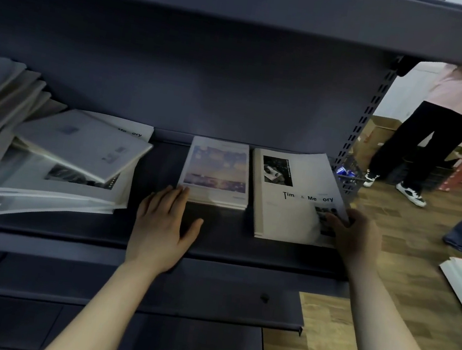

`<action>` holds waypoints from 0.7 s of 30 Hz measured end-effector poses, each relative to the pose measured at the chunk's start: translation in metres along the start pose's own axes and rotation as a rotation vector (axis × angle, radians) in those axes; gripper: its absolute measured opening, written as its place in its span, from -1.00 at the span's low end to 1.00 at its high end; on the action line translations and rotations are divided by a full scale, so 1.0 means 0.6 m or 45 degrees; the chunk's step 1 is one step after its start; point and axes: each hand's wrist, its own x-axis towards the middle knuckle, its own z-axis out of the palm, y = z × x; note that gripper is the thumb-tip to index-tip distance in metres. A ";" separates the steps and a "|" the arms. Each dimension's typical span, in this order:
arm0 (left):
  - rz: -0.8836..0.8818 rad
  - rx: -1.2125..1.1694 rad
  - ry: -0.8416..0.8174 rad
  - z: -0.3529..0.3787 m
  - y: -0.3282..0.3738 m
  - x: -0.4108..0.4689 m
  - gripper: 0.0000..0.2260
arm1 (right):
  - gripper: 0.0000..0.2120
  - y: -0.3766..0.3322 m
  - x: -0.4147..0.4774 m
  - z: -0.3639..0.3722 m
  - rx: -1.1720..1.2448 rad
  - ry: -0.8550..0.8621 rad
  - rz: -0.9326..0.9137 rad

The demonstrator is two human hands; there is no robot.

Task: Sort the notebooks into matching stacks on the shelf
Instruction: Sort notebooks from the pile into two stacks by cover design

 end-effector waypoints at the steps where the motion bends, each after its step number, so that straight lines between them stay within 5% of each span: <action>1: -0.002 -0.001 0.001 0.000 0.000 0.000 -0.33 | -0.74 0.002 -0.003 0.002 0.009 0.038 -0.011; 6: -0.009 -0.028 0.024 -0.004 -0.001 0.000 -0.33 | -0.67 0.004 -0.013 0.004 0.046 0.112 -0.016; 11: -0.004 -0.031 0.026 -0.005 -0.001 -0.001 -0.33 | -0.86 0.034 -0.012 -0.023 0.340 -0.263 -0.096; 15: -0.008 -0.031 0.024 -0.005 0.000 -0.002 -0.32 | -0.67 0.046 -0.016 -0.050 0.438 -0.517 -0.116; 21: -0.014 -0.033 0.024 -0.004 -0.001 -0.004 -0.32 | -0.59 0.051 -0.024 -0.052 0.414 -0.496 -0.184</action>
